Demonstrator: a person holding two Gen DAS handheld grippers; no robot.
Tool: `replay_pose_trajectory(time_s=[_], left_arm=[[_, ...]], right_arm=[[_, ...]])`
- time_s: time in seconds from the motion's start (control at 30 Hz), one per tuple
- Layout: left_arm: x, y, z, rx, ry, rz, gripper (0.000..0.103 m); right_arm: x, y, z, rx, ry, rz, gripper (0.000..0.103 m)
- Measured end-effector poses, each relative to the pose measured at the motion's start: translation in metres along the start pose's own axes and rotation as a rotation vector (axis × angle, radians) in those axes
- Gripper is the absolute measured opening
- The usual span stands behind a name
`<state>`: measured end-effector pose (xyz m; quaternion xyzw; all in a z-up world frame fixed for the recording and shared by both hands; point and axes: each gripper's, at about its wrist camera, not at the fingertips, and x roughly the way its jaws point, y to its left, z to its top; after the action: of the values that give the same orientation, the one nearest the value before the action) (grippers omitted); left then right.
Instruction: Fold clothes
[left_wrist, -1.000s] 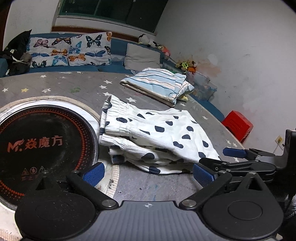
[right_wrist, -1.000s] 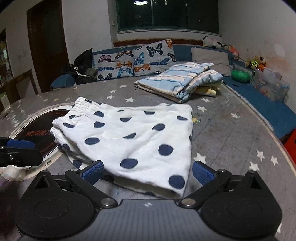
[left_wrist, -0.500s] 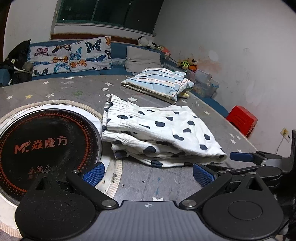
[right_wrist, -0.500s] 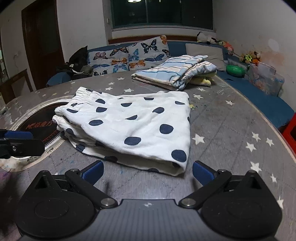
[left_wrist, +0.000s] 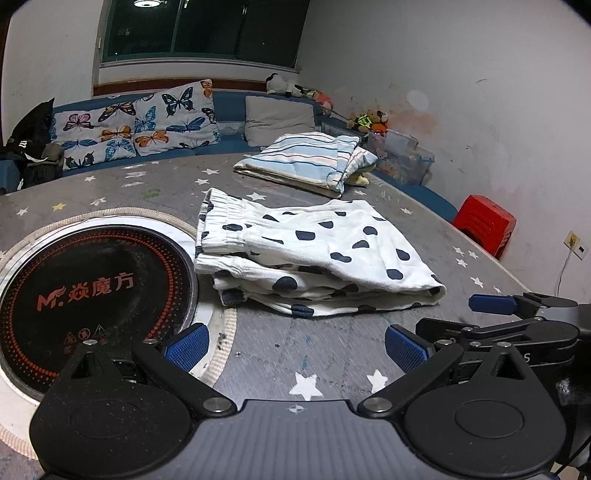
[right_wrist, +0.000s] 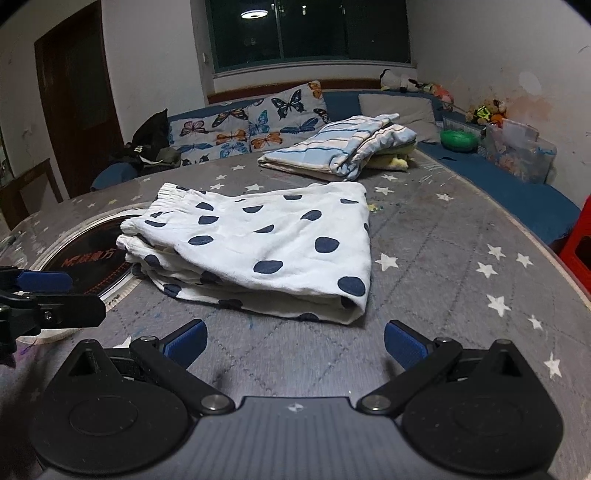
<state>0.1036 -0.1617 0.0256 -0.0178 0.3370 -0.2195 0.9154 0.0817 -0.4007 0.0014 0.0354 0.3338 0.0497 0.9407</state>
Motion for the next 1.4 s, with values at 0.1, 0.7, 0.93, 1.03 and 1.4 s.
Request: replay_pose_trajectory(time_s=[0.1,0.7,0.93,1.03,1.4], left_arm=[[-0.002,-0.002,-0.002,0.007,0.0,0.004,0.103],[-0.016,-0.006,-0.022,0.026,0.024,0.024,0.103],[-0.018,-0.009,-0.026,0.031,0.026,0.024,0.103],[-0.02,-0.01,-0.027,0.031,0.026,0.022,0.103],[-0.024,-0.011,-0.029,0.033,0.018,0.013,0.103]], right_arm=[[-0.004,0.002,-0.004,0.007,0.001,-0.021,0.103],[-0.018,0.017,-0.022,0.044,-0.005,-0.04,0.103],[-0.023,0.018,-0.022,0.046,-0.016,-0.048,0.103],[-0.024,0.018,-0.023,0.046,-0.018,-0.05,0.103],[-0.027,0.021,-0.024,0.046,-0.023,-0.049,0.103]])
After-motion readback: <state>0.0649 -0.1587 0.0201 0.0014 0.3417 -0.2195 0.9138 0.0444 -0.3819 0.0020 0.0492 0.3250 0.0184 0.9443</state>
